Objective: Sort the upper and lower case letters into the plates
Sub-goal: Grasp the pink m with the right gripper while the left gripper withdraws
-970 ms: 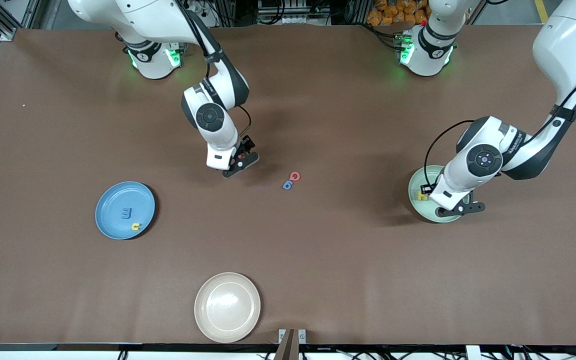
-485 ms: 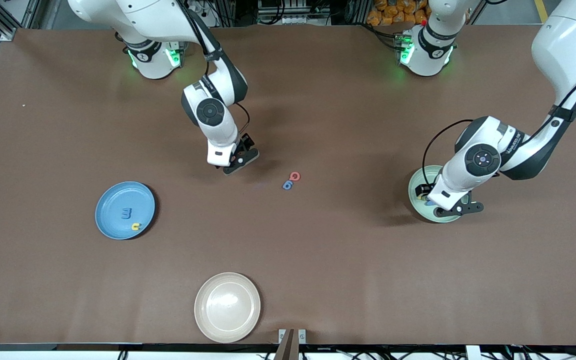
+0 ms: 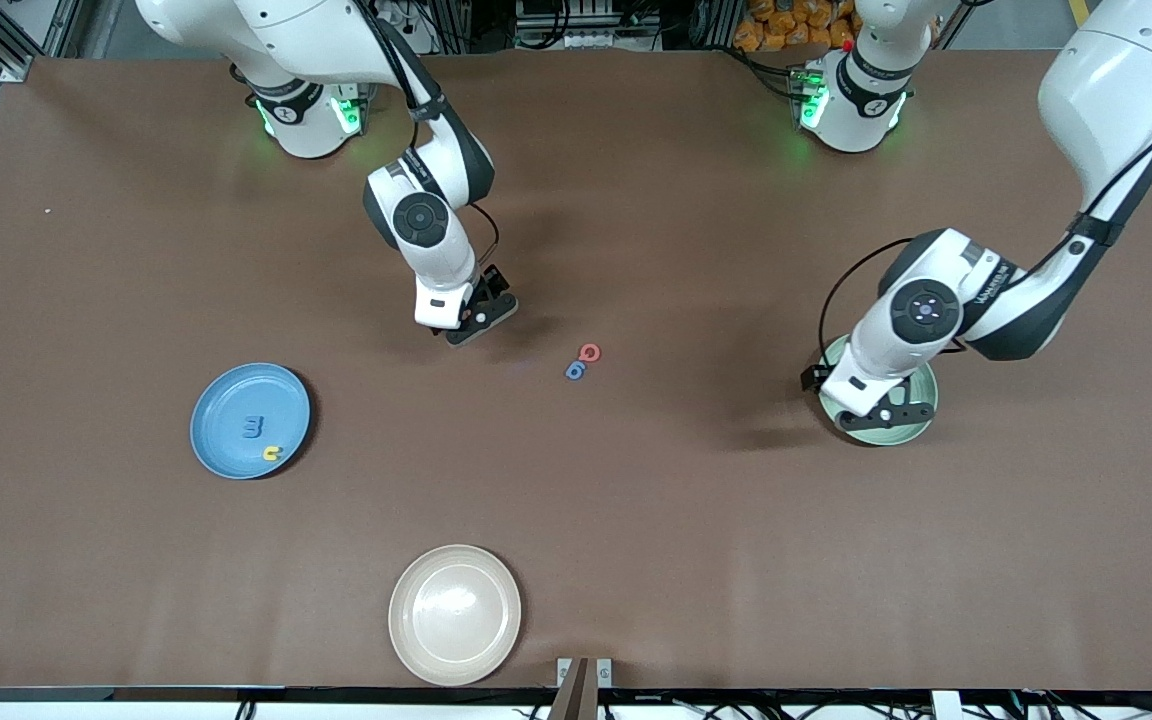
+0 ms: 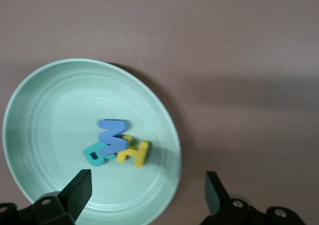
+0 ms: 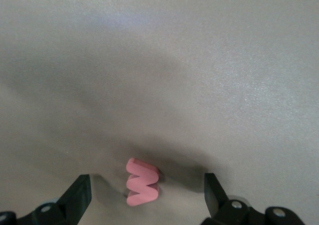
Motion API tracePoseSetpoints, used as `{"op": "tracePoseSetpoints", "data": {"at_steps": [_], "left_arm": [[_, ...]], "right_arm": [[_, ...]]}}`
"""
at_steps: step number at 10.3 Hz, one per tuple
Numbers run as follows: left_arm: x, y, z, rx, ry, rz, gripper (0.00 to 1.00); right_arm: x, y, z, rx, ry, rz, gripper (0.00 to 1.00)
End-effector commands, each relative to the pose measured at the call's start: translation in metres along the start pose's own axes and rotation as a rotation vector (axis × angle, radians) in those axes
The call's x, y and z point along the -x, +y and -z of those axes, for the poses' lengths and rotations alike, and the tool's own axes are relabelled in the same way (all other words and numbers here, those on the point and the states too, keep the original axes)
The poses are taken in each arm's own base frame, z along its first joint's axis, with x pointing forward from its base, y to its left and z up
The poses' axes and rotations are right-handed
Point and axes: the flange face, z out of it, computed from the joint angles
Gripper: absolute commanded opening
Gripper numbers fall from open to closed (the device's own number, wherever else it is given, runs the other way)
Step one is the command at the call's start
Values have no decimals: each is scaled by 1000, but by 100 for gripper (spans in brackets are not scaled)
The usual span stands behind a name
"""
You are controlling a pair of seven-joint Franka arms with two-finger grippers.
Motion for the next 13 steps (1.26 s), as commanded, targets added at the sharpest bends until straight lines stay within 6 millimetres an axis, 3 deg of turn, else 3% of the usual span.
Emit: {"op": "tracePoseSetpoints", "data": {"at_steps": [1, 2, 3, 7, 11, 13], "left_arm": [[3, 17, 11, -19, 22, 31, 100], [7, 27, 12, -17, 25, 50, 100], [11, 39, 14, -14, 28, 70, 100], [31, 105, 19, 24, 21, 179, 100], [49, 158, 35, 74, 7, 208, 100], [76, 199, 44, 75, 35, 108, 100]], "right_arm": [[4, -3, 1, 19, 8, 12, 27], [4, -2, 1, 20, 10, 14, 5], [4, -2, 1, 20, 10, 14, 0], [-1, 4, 17, 15, 34, 1, 0], [-27, 52, 69, 4, 107, -85, 0], [-40, 85, 90, 30, 99, -100, 0]]}}
